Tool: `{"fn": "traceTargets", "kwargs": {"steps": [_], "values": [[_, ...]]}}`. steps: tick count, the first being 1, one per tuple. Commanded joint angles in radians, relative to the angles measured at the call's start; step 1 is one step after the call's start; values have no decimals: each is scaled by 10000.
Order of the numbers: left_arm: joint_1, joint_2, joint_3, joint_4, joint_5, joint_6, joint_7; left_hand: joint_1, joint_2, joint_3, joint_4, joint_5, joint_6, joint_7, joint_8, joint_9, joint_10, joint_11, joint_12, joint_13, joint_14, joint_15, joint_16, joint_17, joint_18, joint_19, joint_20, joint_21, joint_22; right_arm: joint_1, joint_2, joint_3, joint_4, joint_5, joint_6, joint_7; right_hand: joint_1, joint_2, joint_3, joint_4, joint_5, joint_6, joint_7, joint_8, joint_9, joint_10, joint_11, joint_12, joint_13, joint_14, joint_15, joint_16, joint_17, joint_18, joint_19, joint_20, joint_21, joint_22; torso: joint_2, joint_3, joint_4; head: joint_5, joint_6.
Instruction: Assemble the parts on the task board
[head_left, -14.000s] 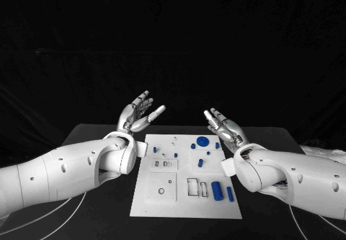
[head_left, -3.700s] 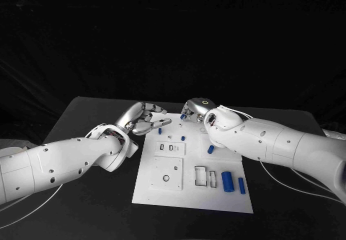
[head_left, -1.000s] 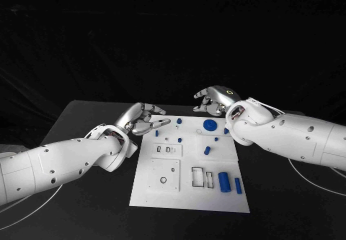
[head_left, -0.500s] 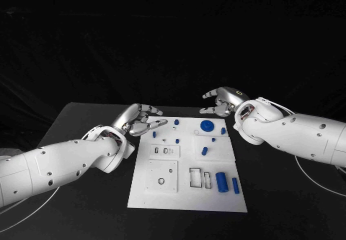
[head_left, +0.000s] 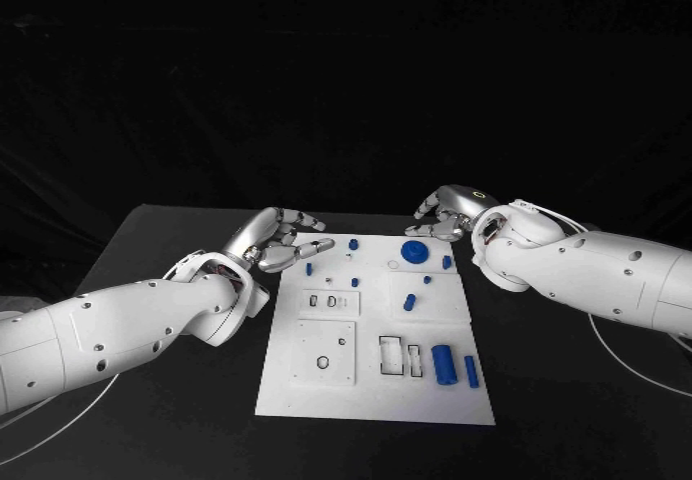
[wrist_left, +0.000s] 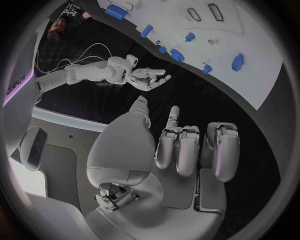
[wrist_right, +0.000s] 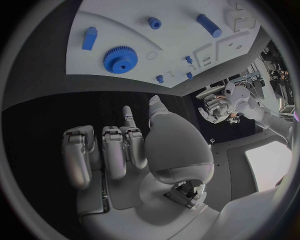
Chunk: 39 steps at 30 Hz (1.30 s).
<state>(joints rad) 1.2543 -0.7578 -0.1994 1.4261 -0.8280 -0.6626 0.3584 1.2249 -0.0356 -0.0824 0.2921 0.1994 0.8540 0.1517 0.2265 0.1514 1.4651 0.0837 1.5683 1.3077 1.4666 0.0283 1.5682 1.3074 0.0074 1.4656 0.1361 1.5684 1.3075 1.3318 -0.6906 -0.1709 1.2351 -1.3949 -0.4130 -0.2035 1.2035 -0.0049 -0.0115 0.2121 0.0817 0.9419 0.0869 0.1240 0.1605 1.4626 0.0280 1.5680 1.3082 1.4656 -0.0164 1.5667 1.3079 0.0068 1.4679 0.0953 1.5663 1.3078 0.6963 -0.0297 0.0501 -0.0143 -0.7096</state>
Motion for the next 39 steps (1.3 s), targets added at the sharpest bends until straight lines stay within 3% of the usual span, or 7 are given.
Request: {"fn": "traceTargets", "kwargs": {"steps": [1,8,16,23,30,39], "values": [[1,22,4,2,-25,64,138,-10,86,42,-1,-40,72,-30,-36,8,1057,3,25,2631,1041,-35,26,2634,-74,1052,59,24,2633,-85,87,-6,-245,-455,525,-396,243,96,220,-164,-28,219,-41,39,80,1082,-1,27,2626,1051,-141,41,2629,-68,1029,-111,45,2630,-1,5,-17,8,6],[-6,-10,3,5,-25,50,169,-10,86,42,-1,-40,72,-30,-36,8,1057,3,25,2631,1041,-35,26,2634,-74,1052,59,24,2633,-324,368,-6,-831,-522,888,-535,436,68,410,-500,25,18,-96,-263,80,1082,-65,27,2626,1051,-216,41,2629,-68,1029,-191,45,2630,8,18,-5,24,45],[-14,-31,3,9,-25,58,174,-10,86,42,-1,-40,72,-30,-36,8,1057,3,25,2631,1041,-35,26,2634,-74,1052,59,24,2633,-563,656,-4,-1199,-380,869,-443,590,17,569,-830,405,-351,27,-565,21,1082,34,27,2626,1051,-162,41,2629,-68,1029,-163,45,2630,7,4,-14,31,-26],[-20,-56,2,-1,-25,43,183,12,109,41,-1,-43,85,-34,-35,9,1057,0,25,2631,1041,-37,26,2634,-74,1052,58,24,2633,-635,787,-2,-1286,-327,909,-431,611,-54,606,-961,361,-190,109,-503,53,1082,102,27,2626,1051,-116,41,2629,-68,1029,-121,45,2630,-9,5,-27,-23,-32],[-23,-49,3,-11,-25,35,235,12,109,41,-1,-43,85,-34,-35,9,1057,0,25,2631,1041,-37,26,2634,-74,1052,58,24,2633,-654,848,-2,-1314,-315,905,-419,623,-69,623,-999,327,-131,106,-489,63,1082,106,27,2626,1051,-104,41,2629,-68,1029,-109,45,2630,-17,-5,-15,8,-37],[-25,-65,4,-14,-25,17,274,22,120,42,-2,-43,88,-34,-36,9,1057,-1,25,2631,1041,-38,26,2634,-74,1052,58,24,2633,-666,886,-1,-1322,-327,929,-423,756,-29,730,-1132,294,-73,60,-502,66,1082,77,27,2626,1051,-108,41,2629,-68,1029,-97,45,2630,-5,10,-12,33,-33]]}}
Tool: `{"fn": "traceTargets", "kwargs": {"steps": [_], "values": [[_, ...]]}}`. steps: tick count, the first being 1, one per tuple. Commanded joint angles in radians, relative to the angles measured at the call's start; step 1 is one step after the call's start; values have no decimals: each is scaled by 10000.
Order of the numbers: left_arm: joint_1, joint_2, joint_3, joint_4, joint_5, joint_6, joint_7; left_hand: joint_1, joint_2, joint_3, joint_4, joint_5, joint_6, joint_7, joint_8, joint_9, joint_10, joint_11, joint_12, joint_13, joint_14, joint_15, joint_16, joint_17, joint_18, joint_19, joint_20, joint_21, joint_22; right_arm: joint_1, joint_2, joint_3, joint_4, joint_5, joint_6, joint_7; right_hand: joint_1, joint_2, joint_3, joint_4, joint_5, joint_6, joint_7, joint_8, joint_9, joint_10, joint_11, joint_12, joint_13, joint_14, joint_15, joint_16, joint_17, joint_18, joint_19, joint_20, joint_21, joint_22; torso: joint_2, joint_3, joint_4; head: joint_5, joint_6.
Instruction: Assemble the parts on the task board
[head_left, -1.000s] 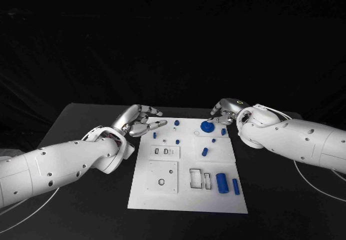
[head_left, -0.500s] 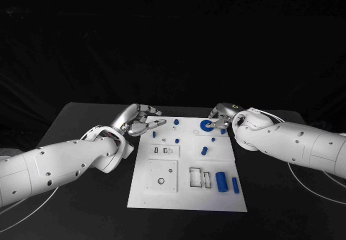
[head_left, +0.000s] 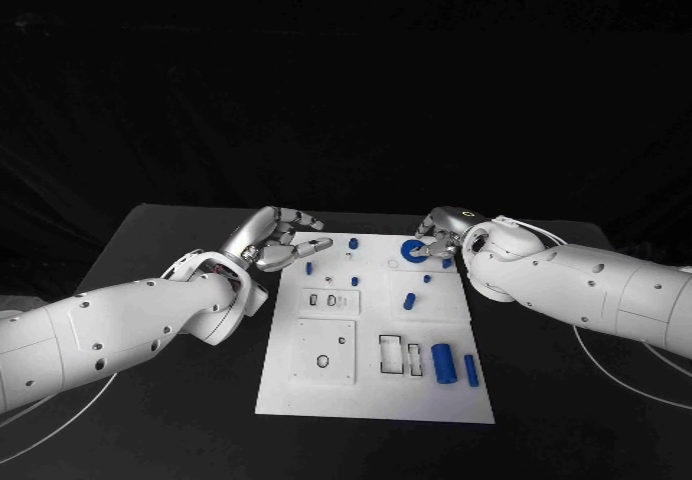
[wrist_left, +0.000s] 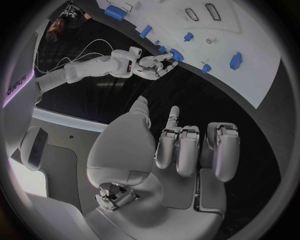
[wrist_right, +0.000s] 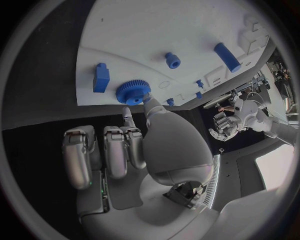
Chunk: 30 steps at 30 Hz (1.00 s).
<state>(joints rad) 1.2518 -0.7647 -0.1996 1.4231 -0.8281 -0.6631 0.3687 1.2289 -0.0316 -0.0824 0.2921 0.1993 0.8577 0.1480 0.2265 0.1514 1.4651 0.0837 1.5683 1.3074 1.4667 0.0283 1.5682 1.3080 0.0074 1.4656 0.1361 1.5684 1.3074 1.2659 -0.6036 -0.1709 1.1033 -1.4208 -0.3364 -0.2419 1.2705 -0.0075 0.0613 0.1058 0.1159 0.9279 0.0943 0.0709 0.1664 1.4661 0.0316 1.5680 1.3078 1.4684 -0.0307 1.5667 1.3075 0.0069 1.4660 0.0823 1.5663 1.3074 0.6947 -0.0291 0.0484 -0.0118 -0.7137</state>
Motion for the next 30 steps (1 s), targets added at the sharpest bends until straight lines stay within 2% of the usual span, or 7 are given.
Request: {"fn": "traceTargets", "kwargs": {"steps": [1,3,8,12,15,22,30], "values": [[0,1,6,16,-23,23,174,-18,81,43,-2,-43,51,3,-36,9,1057,-1,25,2634,1041,-38,26,2628,-74,1052,58,24,2634,-8,25,-1,-10,-69,187,-42,88,-3,3,-70,-48,68,-16,28,7,1047,41,28,2630,1024,34,41,2633,-69,1048,33,45,2634,13,4,-1,6,17],[0,-2,6,13,-23,26,185,-15,84,43,-2,-42,52,2,-36,9,1057,-1,25,2634,1041,-38,26,2628,-74,1052,58,24,2634,-9,42,-1,-19,-73,210,-48,99,-4,10,-83,-51,72,-24,27,7,1047,34,28,2630,1024,31,41,2633,-69,1048,32,45,2634,5,4,-17,-3,31],[0,-19,7,26,-23,18,210,13,120,49,-4,-41,64,-1,-36,10,1057,-4,25,2634,1041,-40,26,2628,-74,1052,56,24,2634,-12,61,-1,-6,-81,201,-90,131,-8,31,-120,-62,66,-29,12,3,1047,21,28,2630,1024,20,41,2633,-69,1048,27,45,2634,10,-5,-5,-136,4],[0,-13,8,28,-23,7,211,28,160,53,-1,-39,75,-5,-37,10,1057,-7,25,2634,1041,-43,26,2628,-74,1052,55,24,2634,-12,70,-1,-12,-90,217,-122,144,-3,44,-136,-65,46,-15,-4,-4,1047,26,28,2630,1024,17,41,2633,-69,1048,25,45,2634,14,-7,6,-176,-14],[0,-11,8,39,-23,-38,267,65,210,59,-5,-19,90,-10,-38,11,1057,-11,25,2634,1041,-47,26,2628,-74,1052,53,24,2634,-13,69,-1,-3,-93,242,-132,156,16,64,-151,-68,55,2,-6,-5,1047,37,28,2630,1024,17,41,2633,-69,1048,23,45,2634,15,-4,4,-121,28],[0,-22,10,57,-23,-87,319,87,234,58,-7,7,101,-12,-39,12,1057,-14,25,2634,1041,-50,26,2628,-74,1052,51,24,2634,-14,80,-1,-11,-97,338,-153,161,28,79,-163,-75,97,19,9,1,1047,51,28,2630,1024,20,41,2633,-69,1048,23,45,2634,5,-2,-3,-151,-27],[1,-24,11,60,-23,-94,324,90,238,57,-7,13,103,-13,-39,12,1057,-14,25,2634,1041,-50,26,2628,-74,1052,51,24,2634,-16,75,-2,20,-109,390,-270,165,47,92,-168,-86,96,32,3,-2,1047,60,28,2630,1024,24,41,2633,-69,1048,24,45,2634,10,0,0,-52,-8]]}}
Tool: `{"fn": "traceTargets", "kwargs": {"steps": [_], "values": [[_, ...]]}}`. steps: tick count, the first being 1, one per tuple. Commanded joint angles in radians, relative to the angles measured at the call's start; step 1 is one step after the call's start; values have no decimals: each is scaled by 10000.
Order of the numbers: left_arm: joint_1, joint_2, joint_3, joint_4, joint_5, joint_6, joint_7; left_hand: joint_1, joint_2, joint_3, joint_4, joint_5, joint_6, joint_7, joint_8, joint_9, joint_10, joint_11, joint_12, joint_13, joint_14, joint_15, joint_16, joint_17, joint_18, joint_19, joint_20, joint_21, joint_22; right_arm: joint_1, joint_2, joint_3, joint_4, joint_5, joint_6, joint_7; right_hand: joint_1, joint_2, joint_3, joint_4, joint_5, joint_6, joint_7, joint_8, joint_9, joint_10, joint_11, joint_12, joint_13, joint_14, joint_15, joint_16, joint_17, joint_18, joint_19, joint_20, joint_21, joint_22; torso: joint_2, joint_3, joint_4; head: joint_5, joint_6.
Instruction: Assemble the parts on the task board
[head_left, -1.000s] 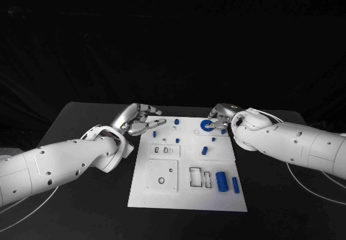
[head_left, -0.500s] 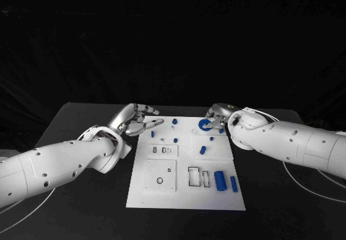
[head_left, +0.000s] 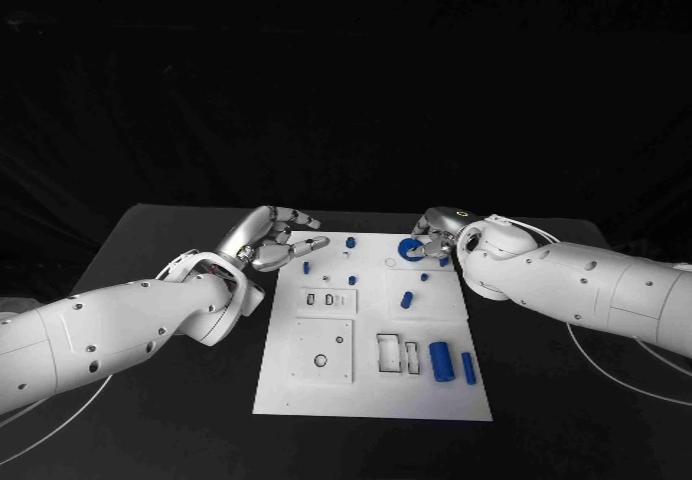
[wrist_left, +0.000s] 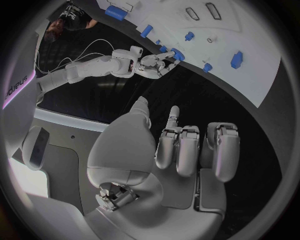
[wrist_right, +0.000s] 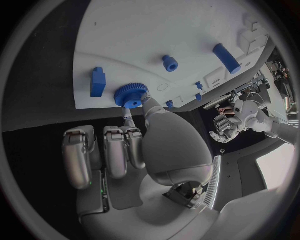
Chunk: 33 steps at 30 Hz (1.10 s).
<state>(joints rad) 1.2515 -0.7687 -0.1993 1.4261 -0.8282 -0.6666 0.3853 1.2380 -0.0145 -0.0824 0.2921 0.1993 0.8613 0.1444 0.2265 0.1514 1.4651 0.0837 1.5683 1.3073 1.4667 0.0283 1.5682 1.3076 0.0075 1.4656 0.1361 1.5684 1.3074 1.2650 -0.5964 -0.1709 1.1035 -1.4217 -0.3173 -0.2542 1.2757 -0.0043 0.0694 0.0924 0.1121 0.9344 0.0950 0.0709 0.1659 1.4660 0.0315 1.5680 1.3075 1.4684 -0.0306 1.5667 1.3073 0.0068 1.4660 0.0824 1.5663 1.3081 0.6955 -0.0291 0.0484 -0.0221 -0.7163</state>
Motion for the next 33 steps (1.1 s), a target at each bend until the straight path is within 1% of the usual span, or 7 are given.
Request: {"fn": "traceTargets", "kwargs": {"steps": [1,5,10,14,20,24,33], "values": [[4,17,8,31,-23,-59,156,1,68,55,-6,16,69,22,-39,12,1057,-15,25,2635,1041,-51,26,2632,-75,1052,51,24,2634,-6,5,-2,25,-101,199,-157,114,20,15,-35,-52,31,28,1,1,1048,62,28,2633,1024,24,41,2635,-68,1048,23,45,2627,6,0,-11,65,19],[3,38,8,14,-23,-53,161,1,69,54,-6,17,69,22,-40,12,1057,-15,25,2635,1041,-51,26,2632,-75,1052,51,24,2634,-6,16,-2,54,-109,178,-193,127,12,21,-55,-67,12,44,-15,-6,1048,75,28,2633,1024,30,41,2635,-68,1048,26,45,2627,-8,5,-13,38,-20],[3,39,9,24,-23,-36,157,4,71,51,-6,21,70,22,-41,12,1057,-15,25,2635,1041,-51,26,2632,-75,1052,50,24,2634,-7,4,-1,100,-151,122,-215,136,-21,19,-85,-82,-33,67,-42,-21,1048,96,28,2633,1024,43,41,2635,-68,1048,33,45,2627,5,-5,-7,15,-55],[3,30,9,22,-23,-45,163,4,71,51,-6,21,71,22,-41,12,1057,-16,25,2635,1041,-51,26,2632,-75,1052,50,24,2634,-7,-13,-1,114,-173,63,-216,152,-64,33,-142,49,-98,102,-62,-43,1048,131,28,2633,1024,72,41,2635,-68,1048,54,45,2627,-3,-3,1,12,-77],[3,15,9,29,-23,-56,168,6,71,49,-6,23,71,22,-42,12,1057,-16,25,2635,1041,-52,26,2632,-75,1052,50,24,2634,-8,-15,-1,107,-194,15,-197,166,-126,102,-262,541,-125,132,-50,-69,1048,166,28,2633,1024,112,41,2635,-68,1048,96,45,2627,-6,0,-6,41,-72],[3,28,9,21,-23,-52,167,6,71,49,-6,23,71,22,-42,12,1057,-16,25,2635,1041,-52,26,2632,-75,1052,50,24,2634,-9,12,-1,90,-197,11,-189,51,-196,117,-277,863,-147,159,-50,-87,1048,188,28,2633,1024,131,41,2635,-68,1048,119,45,2627,-11,0,-9,45,-116],[3,55,9,-10,-23,-38,141,6,71,49,-6,23,71,22,-42,12,1057,-16,25,2635,1041,-52,26,2632,-75,1052,50,24,2634,-15,25,-1,104,-202,-19,-249,-184,-209,165,-220,1291,-80,226,-20,-89,1048,247,28,2633,1024,172,41,2635,-68,1048,155,45,2627,-7,2,-2,26,-138]]}}
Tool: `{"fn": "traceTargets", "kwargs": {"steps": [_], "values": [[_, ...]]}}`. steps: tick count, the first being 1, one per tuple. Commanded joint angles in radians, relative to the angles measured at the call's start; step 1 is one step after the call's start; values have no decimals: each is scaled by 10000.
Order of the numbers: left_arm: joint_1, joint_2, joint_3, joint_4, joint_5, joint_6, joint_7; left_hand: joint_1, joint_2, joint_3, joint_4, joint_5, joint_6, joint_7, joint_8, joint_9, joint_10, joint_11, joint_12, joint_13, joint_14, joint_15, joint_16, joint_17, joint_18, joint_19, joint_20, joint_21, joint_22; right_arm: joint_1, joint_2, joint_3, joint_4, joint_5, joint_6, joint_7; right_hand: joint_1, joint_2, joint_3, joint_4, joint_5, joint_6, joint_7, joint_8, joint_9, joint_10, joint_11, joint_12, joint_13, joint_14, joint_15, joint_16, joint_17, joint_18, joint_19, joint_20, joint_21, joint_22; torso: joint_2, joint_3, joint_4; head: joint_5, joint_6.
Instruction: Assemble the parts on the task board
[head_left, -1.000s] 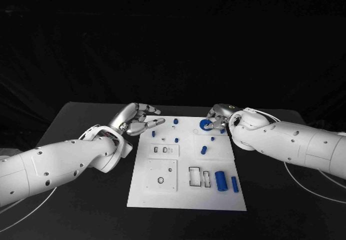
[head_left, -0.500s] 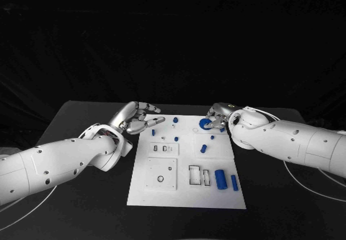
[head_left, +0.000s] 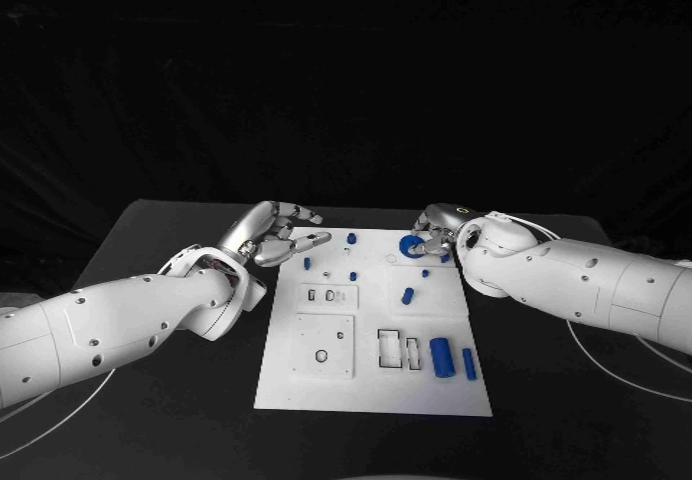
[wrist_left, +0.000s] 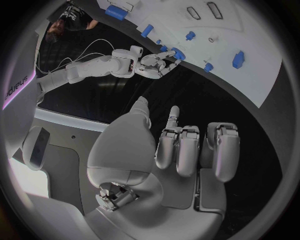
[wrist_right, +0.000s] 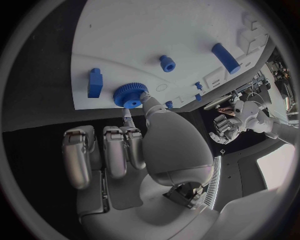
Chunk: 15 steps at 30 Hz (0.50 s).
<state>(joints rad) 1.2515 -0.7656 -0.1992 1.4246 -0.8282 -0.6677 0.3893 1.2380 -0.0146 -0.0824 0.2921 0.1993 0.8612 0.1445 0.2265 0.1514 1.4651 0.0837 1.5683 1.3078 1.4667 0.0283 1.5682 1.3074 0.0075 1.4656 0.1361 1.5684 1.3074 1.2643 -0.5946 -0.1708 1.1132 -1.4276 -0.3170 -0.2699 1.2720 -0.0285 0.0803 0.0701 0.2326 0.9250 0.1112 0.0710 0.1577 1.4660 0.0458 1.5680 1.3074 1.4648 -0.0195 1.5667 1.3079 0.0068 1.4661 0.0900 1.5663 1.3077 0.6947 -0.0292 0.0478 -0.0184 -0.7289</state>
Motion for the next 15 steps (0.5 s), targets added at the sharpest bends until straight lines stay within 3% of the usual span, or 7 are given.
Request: {"fn": "traceTargets", "kwargs": {"steps": [1,6,15], "values": [[3,22,7,4,-22,-28,98,6,72,49,-6,24,72,21,-42,12,1057,-16,25,2630,1041,-52,26,2634,-75,1052,50,24,2634,-9,7,-2,5,-143,-26,-99,-171,38,69,7,138,36,69,-14,-5,1048,110,28,2634,1060,66,41,2629,-68,1047,84,45,2631,2,4,4,-13,-9],[3,18,7,3,-22,-28,98,10,78,41,-4,31,77,20,-44,12,1057,-18,25,2630,1041,-53,26,2634,-75,1052,49,24,2634,-13,-1,-2,8,-144,-35,-132,-255,32,109,13,323,122,99,4,4,1048,132,28,2634,1060,84,41,2629,-68,1047,101,45,2631,1,4,4,-8,10],[3,27,7,-15,-22,-19,81,11,81,37,-3,34,78,19,-45,11,1057,-18,25,2630,1041,-54,26,2634,-75,1052,49,24,2634,-19,-30,-2,54,-150,-52,-219,-391,-41,93,38,287,125,171,-19,-5,1048,193,28,2634,1060,123,41,2629,-68,1047,130,45,2631,6,1,0,-5,9]]}}
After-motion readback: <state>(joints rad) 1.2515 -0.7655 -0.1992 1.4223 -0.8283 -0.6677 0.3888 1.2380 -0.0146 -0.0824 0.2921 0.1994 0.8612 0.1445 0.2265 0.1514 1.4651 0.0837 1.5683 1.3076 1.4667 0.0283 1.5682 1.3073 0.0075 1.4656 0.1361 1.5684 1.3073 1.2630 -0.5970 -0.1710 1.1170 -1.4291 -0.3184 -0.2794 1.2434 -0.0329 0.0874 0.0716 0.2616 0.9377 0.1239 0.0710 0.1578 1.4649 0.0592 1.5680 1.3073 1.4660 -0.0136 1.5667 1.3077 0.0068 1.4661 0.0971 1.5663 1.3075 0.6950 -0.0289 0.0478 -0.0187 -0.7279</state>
